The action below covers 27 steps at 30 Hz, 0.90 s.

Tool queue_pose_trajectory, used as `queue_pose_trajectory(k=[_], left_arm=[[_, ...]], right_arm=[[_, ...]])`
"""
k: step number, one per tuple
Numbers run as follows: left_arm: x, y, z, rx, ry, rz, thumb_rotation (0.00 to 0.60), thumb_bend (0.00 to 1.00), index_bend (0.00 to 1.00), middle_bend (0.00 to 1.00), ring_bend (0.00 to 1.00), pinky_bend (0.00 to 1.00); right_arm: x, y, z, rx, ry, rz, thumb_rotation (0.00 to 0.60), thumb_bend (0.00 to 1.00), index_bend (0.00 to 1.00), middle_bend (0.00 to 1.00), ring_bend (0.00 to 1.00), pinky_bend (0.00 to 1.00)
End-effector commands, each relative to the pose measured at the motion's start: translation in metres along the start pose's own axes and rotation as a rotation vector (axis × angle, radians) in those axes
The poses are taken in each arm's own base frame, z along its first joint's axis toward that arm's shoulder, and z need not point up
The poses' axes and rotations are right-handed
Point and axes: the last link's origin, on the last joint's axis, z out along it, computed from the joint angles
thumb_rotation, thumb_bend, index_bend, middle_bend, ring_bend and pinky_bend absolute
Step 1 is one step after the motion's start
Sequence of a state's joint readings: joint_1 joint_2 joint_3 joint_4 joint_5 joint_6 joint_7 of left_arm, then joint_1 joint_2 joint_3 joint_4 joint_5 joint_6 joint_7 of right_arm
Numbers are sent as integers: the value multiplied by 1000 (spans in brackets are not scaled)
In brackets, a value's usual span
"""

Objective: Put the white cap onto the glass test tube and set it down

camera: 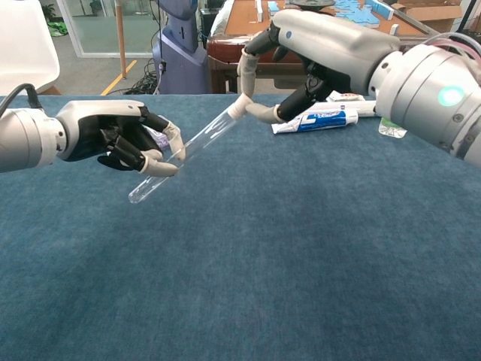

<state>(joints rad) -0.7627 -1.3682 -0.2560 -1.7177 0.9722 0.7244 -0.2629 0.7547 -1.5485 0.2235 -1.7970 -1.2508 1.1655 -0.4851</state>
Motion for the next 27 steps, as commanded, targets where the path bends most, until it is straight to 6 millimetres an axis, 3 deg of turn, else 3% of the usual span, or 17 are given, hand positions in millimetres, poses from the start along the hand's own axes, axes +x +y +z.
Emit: queue_pose_trajectory(k=[1,19,27], left_arm=[[2,0,-1,0,2,1,600,380,648,927,952,1000],[5,-2,-2,20,5,33,600,380,648,928,952,1000],[5,-3,-1,27,5,31,600,380,648,928,952,1000]], right_arm=[[-2,0,0,0,-1,4,600,414,592,282,112,175],[-9,-4,0,9,-34,-39,600,414,592,282,112,166],[-9,-2,-2,11,-54,-65,600,414,568,274,89,106]])
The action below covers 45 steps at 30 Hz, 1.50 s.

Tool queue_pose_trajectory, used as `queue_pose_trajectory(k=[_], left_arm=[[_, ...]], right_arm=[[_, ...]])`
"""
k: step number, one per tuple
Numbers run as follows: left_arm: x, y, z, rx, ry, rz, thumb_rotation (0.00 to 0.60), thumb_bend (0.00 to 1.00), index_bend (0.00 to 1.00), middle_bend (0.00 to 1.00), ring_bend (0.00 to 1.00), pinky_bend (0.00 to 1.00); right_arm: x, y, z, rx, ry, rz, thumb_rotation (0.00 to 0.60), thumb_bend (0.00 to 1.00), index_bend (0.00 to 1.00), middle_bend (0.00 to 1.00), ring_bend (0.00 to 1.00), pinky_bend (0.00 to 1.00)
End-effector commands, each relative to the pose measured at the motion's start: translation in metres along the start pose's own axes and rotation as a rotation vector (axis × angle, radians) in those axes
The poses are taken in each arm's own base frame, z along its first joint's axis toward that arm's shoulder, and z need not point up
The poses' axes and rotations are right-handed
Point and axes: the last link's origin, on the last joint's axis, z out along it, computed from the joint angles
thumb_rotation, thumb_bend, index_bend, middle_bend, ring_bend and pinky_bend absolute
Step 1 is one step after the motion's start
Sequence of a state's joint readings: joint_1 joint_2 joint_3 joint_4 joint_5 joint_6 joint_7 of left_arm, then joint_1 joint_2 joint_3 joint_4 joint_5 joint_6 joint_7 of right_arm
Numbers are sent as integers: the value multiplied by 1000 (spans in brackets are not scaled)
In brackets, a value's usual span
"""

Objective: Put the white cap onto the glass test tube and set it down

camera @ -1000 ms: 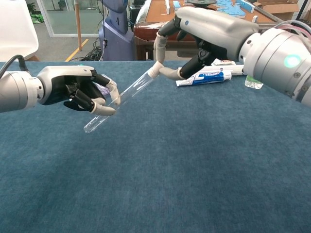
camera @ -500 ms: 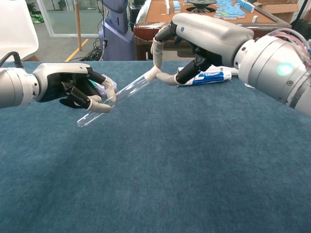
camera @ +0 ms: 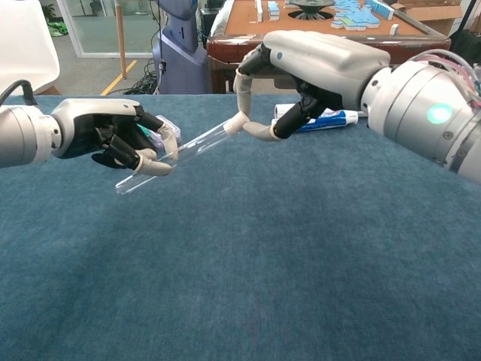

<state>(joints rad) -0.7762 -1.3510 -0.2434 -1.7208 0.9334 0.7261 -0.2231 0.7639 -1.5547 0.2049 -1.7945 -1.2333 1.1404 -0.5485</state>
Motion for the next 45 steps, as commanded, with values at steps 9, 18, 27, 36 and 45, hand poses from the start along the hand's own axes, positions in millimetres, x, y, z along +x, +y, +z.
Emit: queue_pose_trajectory(k=[9,18,27,36,45], left_arm=[[2,-2,0,-1,10,-6,600,380,649,928,952,1000],[4,-7,-1,5,15,0,600,380,650,928,952,1000],[2,-20,5,22,53,206,600,380,651,928,952,1000],[-23,-24,28,58,76,419,600,380,651,924,950,1000],[-42,-28,50,121,92,518,600,380,650,921,948,1000]], right_arm=[[3,2,-2,-3,-26,-18,600,321,339,208,32,4],[8,4,-5,-6,-24,-15,600,204,277,176,8,0],[36,26,-26,-44,30,-62,600,204,277,173,7,0],[49,49,-42,-108,40,-94,600,203,277,173,7,0],[52,60,-51,-142,38,-99,600,203,277,173,7,0]])
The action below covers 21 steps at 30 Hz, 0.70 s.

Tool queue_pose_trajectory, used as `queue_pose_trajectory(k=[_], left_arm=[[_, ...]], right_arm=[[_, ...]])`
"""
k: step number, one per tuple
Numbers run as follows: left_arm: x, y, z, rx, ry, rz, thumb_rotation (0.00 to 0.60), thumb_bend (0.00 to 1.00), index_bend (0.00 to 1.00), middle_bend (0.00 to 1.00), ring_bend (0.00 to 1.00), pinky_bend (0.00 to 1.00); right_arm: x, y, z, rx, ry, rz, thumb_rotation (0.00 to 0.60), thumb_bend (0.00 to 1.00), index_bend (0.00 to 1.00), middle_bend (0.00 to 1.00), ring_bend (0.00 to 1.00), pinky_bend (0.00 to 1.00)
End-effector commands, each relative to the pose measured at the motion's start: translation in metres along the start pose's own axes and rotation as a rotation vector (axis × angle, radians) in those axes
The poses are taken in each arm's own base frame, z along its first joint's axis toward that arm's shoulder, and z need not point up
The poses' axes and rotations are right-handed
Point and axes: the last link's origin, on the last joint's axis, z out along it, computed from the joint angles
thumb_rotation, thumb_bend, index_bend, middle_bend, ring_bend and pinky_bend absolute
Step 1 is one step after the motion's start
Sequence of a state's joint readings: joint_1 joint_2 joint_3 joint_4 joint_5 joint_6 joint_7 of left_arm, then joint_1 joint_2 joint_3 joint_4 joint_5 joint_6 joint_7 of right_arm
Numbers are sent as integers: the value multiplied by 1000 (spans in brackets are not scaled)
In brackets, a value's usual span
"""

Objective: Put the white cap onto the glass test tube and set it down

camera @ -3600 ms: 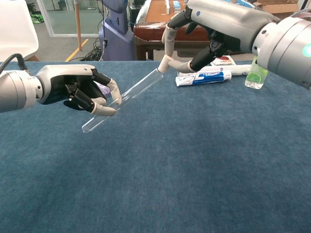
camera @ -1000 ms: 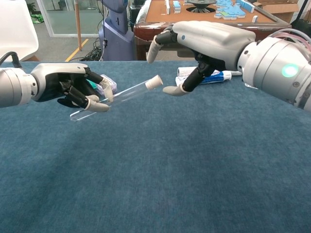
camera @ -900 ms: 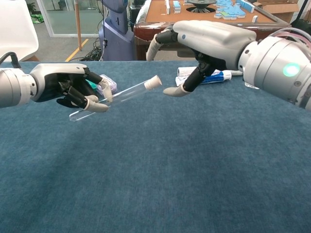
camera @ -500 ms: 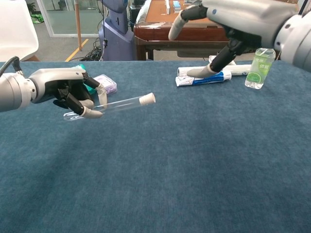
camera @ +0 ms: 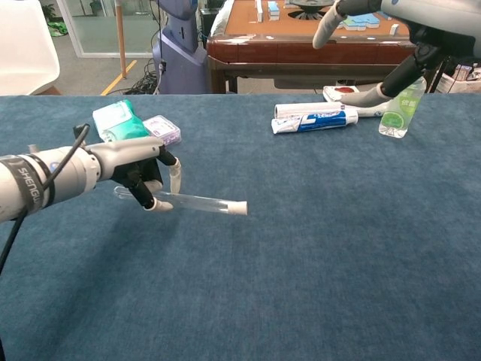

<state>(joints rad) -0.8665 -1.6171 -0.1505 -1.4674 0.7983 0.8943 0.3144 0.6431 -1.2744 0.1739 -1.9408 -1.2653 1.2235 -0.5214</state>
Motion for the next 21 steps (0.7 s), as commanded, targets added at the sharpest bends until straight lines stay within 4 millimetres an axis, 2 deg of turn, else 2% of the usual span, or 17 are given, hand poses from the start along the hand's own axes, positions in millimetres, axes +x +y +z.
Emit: queue_pose_trajectory(k=[1,6,17,21], left_arm=[[-5,2,7,27,5,33,600,380,649,920,947,1000],[-10,0,10,58,-8,53,600,379,610,917,945,1000],[-10,-5,7,78,-73,61,599,373,243,902,929,1000],[-3,-4,3,74,-58,52,595,373,163,897,927,1000]], right_arm=[[0,2,-1,-5,-1,-1,600,204,277,173,7,0],[1,4,-3,-10,-4,3,600,204,277,173,7,0],[1,1,-4,-6,-7,29,600,205,277,173,7,0],[4,3,-6,-11,5,25,600,206,277,173,7,0]])
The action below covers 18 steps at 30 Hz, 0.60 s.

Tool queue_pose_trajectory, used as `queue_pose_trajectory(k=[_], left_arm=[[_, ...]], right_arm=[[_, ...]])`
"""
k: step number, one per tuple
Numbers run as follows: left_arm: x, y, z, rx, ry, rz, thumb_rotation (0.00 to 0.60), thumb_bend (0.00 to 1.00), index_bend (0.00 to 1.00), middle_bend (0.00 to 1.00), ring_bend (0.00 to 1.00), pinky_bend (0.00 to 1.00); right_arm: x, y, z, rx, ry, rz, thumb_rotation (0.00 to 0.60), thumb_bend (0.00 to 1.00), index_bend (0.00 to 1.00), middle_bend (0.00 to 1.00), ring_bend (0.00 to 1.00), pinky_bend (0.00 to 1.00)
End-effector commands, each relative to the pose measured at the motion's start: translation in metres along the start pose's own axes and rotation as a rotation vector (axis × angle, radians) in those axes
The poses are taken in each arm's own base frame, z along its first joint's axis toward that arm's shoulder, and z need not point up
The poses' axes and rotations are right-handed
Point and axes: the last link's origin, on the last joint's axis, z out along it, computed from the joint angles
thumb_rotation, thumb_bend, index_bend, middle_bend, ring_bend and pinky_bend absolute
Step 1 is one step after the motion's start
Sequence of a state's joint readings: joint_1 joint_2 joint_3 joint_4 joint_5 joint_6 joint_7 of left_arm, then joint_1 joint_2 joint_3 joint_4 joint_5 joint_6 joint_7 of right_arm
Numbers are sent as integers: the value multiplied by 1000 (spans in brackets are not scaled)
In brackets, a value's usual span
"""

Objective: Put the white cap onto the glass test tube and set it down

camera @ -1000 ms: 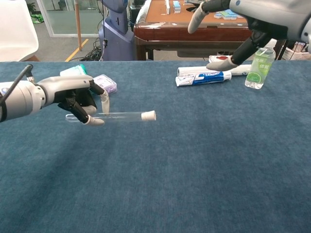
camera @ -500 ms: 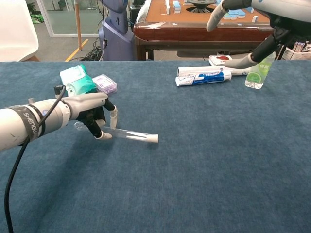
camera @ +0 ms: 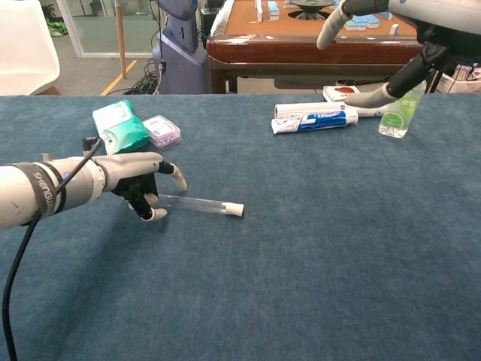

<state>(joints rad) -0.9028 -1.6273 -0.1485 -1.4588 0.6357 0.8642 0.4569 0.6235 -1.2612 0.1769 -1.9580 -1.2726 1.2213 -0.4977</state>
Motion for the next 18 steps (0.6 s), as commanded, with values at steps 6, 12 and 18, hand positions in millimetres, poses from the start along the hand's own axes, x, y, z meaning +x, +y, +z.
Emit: queue_pose_trajectory(k=[6,12,18], left_arm=[[34,-14,-27,-11,102,-30,591,374,158,878,914,1000],[66,-45,-66,-2,254,-25,600,373,196,781,810,997],[79,-86,-106,33,370,-11,600,374,219,608,589,805]], right_arm=[[12,22,-10,-66,10,-63,600,206,277,173,7,0],[18,61,-33,-187,-26,-131,600,209,277,173,7,0],[15,98,-65,-302,-77,-141,600,214,277,174,7,0]])
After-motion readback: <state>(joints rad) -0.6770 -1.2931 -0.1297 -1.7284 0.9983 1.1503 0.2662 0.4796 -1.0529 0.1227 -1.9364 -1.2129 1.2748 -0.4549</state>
